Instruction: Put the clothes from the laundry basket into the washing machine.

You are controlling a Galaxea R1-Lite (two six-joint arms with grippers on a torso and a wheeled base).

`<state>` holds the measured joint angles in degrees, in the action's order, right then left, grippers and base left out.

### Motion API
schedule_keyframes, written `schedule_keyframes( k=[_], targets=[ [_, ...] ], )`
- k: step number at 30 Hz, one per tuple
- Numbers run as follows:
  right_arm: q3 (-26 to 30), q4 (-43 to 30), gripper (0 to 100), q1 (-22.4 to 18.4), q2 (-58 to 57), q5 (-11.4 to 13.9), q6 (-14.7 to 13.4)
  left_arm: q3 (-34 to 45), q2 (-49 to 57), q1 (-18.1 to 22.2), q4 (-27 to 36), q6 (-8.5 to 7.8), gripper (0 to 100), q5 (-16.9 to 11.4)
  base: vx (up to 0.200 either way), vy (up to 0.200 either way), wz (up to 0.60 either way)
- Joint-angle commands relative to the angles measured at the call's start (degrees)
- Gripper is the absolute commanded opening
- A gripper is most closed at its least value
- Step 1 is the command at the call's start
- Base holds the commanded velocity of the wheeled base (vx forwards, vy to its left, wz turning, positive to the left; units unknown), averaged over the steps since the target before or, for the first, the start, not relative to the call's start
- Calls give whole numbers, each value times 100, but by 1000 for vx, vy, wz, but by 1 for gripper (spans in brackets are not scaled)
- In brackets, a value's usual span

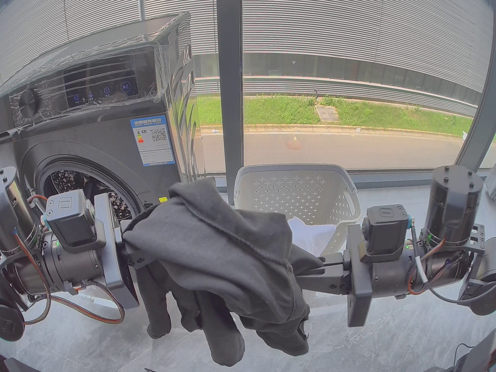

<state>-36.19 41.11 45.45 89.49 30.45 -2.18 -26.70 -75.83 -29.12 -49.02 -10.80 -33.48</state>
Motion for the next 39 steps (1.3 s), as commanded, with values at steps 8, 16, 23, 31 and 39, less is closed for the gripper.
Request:
schedule_keyframes(
  k=[8, 16, 23, 31, 39],
  targets=[
    [95, 3, 0, -335, -696, -75, -54, 420, 173, 21, -2, -1, 0, -1, 0, 0, 0],
    [69, 3, 0, -370, -802, -189, -81, 385, 191, 21, -11, -1, 0, -10, 0, 0, 0],
    [69, 3, 0, -625, -995, -250, -248, 455, 349, 179, -11, 8, 0, -10, 0, 0, 0],
    [-19, 3, 0, -669, -1030, -250, -265, 499, 340, 197, -2, -1, 0, -10, 0, 0, 0],
    [-2, 3, 0, -748, -1118, -250, -327, 446, 340, 592, -11, 43, 0, -10, 0, 0, 0]
  ],
)
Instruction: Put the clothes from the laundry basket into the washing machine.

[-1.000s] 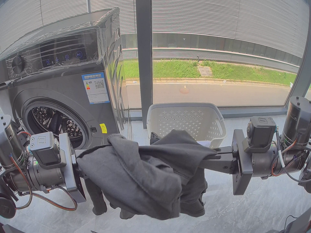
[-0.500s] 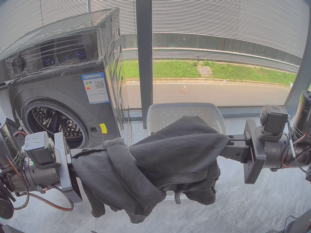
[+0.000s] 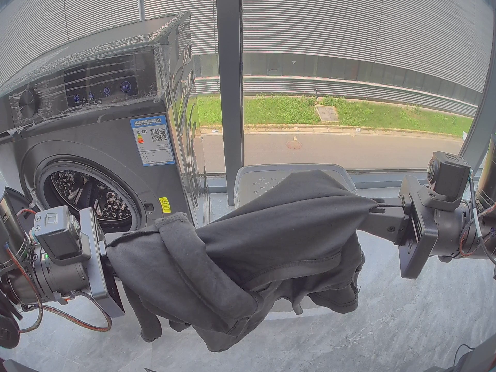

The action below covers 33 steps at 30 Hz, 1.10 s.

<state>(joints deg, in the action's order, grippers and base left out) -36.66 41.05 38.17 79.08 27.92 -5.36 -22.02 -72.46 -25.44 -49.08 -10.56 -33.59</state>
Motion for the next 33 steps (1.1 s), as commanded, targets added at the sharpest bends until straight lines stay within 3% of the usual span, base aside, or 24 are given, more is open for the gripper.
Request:
schedule_keyframes(
  k=[1, 7, 33],
  targets=[
    [45, 9, 0, -29, -86, 3, -17, -22, 13, 268, -5, 19, 0, 1, 0, 0, 0],
    [62, 9, 0, -292, -218, 12, -70, -40, 30, 356, -5, 19, 0, 1, 0, 0, 0],
    [115, 9, 0, -336, -270, 21, -123, -31, -31, 321, -5, -8, 0, -16, 0, 0, 0]
  ],
)
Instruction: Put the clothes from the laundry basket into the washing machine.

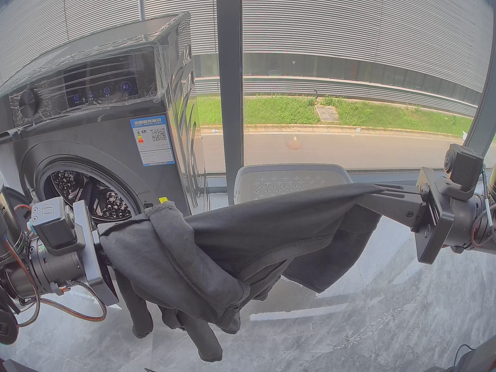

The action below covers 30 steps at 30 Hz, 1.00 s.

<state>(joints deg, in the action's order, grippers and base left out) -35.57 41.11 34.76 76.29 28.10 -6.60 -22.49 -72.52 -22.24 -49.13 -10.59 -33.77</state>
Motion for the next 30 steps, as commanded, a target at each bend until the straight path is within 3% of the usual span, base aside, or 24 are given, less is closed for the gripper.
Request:
schedule_keyframes(
  k=[1, 16, 30],
  targets=[
    [6, 3, 0, 5, 9, 3, 0, 17, -25, 0, 0, -4, 0, 2, 0, 0, 0],
    [-143, 3, 0, -30, 53, 11, -44, -10, -175, -352, 0, -30, 0, -25, 0, 0, 0],
    [-187, 3, 0, -74, 53, -6, -79, -36, -306, -360, -9, -30, 0, -33, 0, 0, 0]
  ],
)
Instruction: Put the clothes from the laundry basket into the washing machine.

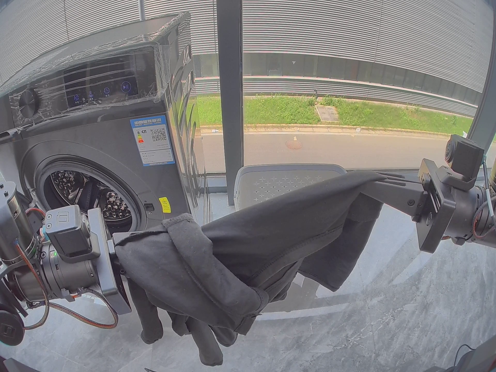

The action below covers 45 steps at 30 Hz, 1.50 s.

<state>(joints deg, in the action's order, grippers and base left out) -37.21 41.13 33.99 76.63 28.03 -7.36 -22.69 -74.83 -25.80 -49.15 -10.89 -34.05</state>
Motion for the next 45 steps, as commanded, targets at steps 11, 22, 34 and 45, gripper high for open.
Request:
schedule_keyframes(
  k=[11, 22, 34, 45],
  targets=[
    [-85, 0, 0, -6, 36, 1, -11, 142, -76, -163, 2, -1, 0, -23, 0, 0, 0],
    [-173, 0, 0, -129, 159, -25, -90, 423, 117, -690, 29, -10, 0, -58, 0, 0, 0],
    [-199, 0, 0, -120, 107, 1, -90, 432, -164, -646, 37, -10, 100, -40, 0, 0, 0],
    [-199, 0, 0, -94, 98, 10, -90, 423, -164, -646, 2, -1, 100, -32, 0, 0, 0]
  ],
)
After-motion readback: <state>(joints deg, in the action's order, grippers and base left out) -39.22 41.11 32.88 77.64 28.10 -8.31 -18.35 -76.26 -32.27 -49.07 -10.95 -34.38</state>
